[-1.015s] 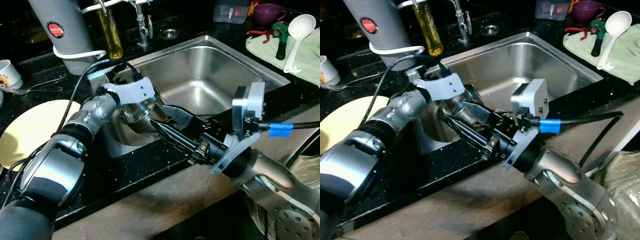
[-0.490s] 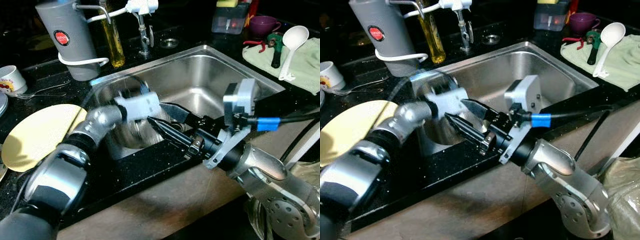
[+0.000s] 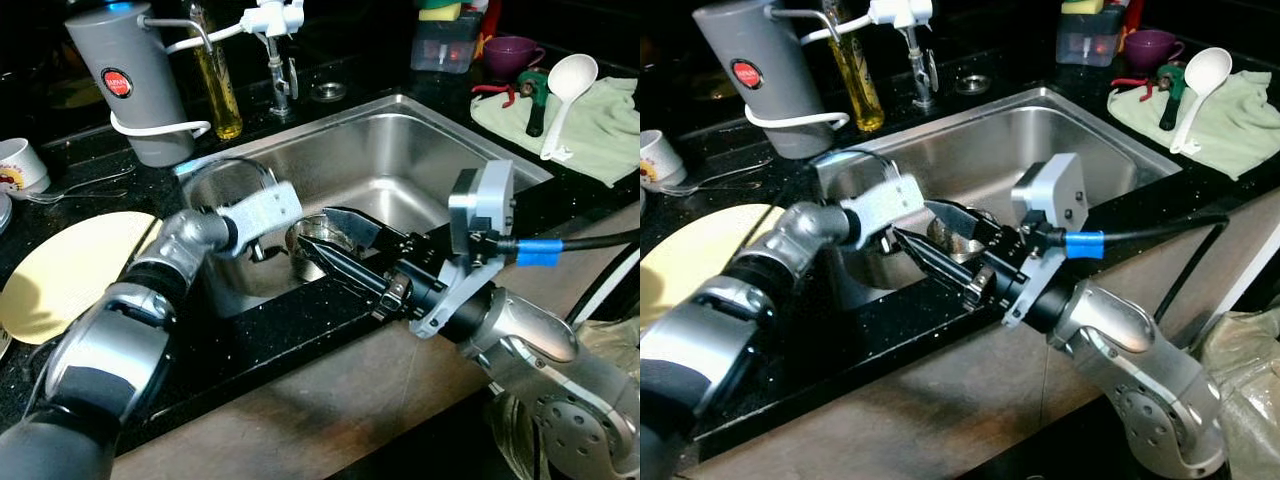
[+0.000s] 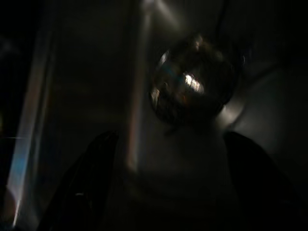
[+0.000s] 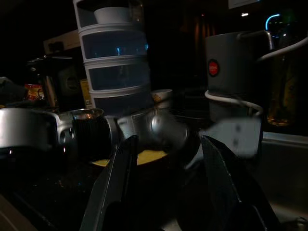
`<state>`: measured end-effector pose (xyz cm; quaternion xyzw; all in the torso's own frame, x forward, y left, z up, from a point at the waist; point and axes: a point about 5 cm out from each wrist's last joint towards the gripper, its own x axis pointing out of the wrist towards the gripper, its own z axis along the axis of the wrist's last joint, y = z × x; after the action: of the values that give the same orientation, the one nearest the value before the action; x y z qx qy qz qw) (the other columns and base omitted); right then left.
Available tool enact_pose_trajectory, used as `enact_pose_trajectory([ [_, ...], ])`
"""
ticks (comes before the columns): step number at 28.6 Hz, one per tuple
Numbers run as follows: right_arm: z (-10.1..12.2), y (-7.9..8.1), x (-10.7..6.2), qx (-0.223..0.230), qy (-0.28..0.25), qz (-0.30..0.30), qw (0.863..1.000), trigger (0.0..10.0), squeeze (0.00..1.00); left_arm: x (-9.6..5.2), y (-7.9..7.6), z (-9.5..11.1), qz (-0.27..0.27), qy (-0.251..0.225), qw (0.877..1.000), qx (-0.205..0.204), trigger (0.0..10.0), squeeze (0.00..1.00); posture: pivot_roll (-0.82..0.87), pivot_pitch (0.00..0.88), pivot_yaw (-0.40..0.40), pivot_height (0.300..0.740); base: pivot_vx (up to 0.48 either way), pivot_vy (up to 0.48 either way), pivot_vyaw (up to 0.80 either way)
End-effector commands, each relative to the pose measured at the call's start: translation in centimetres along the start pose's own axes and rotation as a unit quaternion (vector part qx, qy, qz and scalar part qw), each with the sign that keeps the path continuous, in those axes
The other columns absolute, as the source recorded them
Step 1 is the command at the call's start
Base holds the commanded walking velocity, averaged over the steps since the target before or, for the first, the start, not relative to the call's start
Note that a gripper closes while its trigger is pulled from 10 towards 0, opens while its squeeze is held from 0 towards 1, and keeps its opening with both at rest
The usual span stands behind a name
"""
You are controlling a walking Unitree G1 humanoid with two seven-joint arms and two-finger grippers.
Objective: Kitchen organization
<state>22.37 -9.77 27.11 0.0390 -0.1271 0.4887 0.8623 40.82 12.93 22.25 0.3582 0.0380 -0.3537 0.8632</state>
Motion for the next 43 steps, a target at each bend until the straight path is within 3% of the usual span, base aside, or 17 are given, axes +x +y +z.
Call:
enact_pose_trajectory([
  [1, 0.1, -0.2, 0.0, 0.000, -0.004, 0.001, 1.000, 10.0, 0.00, -0.7, 0.8, 0.7, -0.014, -0.035, 0.998, -0.042, 10.0, 0.00, -0.19, 0.056, 0.095, 0.740, 0.000, 0.000, 0.00],
  [5, 0.1, -0.3, 0.1, 0.001, -0.009, -0.001, 1.000, 10.0, 0.00, -1.5, 1.6, 1.8, -0.018, -0.080, 0.994, -0.077, 10.0, 0.00, -0.19, 0.053, 0.094, 0.740, 0.000, 0.000, 0.00],
  [7, 0.1, -0.5, 0.2, 0.007, -0.021, -0.011, 1.000, 10.0, 0.00, -2.4, 2.2, 2.6, -0.016, -0.132, 0.985, -0.107, 10.0, 0.00, -0.18, 0.049, 0.093, 0.740, 0.000, 0.000, 0.00],
  [11, -0.8, -2.8, 0.0, 0.032, -0.052, -0.095, 0.994, 10.0, 0.00, -5.2, 2.7, 3.9, 0.041, -0.259, 0.954, -0.145, 10.0, 0.00, -0.16, 0.032, 0.087, 0.740, 0.000, 0.000, 0.00],
  [14, -1.6, -3.9, -0.3, 0.033, -0.052, -0.132, 0.989, 10.0, 0.00, -6.2, 2.4, 4.2, 0.084, -0.293, 0.937, -0.168, 10.0, 0.00, -0.15, 0.027, 0.080, 0.740, 0.000, 0.000, 0.00],
  [16, -1.7, -4.8, -0.5, 0.038, -0.061, -0.152, 0.986, 10.0, 0.00, -7.3, 0.7, 4.2, 0.118, -0.312, 0.923, -0.192, 10.0, 0.00, -0.12, 0.020, 0.068, 0.740, 0.000, 0.000, 0.00],
  [20, -1.5, -5.4, -0.3, 0.039, -0.071, -0.158, 0.984, 10.0, 0.00, -8.1, -0.9, 4.3, 0.131, -0.320, 0.913, -0.214, 10.0, 0.00, -0.10, 0.013, 0.058, 0.740, 0.000, 0.000, 0.00],
  [22, -2.0, -6.1, 0.0, 0.042, -0.074, -0.169, 0.982, 10.0, 0.00, -9.2, -2.7, 4.2, 0.166, -0.324, 0.899, -0.245, 10.0, 0.00, -0.07, 0.004, 0.049, 0.740, 0.000, 0.000, 0.00],
  [31, -4.9, -7.6, -0.4, 0.051, -0.044, -0.222, 0.973, 10.0, 0.00, -9.8, -5.4, 3.1, 0.217, -0.286, 0.899, -0.249, 10.0, 0.00, -0.05, 0.000, 0.035, 0.740, 0.000, 0.000, 0.00],
  [39, -6.9, -7.9, -1.2, 0.064, -0.031, -0.242, 0.968, 10.0, 0.00, -10.3, -7.6, 0.5, 0.288, -0.205, 0.894, -0.274, 10.0, 0.00, -0.04, 0.000, 0.030, 0.740, 0.000, 0.000, 0.00],
  [40, -7.6, -7.8, -1.5, 0.068, -0.029, -0.244, 0.967, 10.0, 0.00, -10.2, -9.1, -0.5, 0.299, -0.179, 0.896, -0.276, 10.0, 0.00, -0.04, 0.000, 0.024, 0.740, 0.000, 0.000, 0.64],
  [43, -8.0, -7.7, -1.5, 0.071, -0.029, -0.241, 0.967, 10.0, 0.00, -10.1, -10.4, -0.9, 0.294, -0.168, 0.900, -0.275, 10.0, 0.00, -0.04, 0.000, 0.023, 0.740, 0.000, 0.000, 0.70],
])
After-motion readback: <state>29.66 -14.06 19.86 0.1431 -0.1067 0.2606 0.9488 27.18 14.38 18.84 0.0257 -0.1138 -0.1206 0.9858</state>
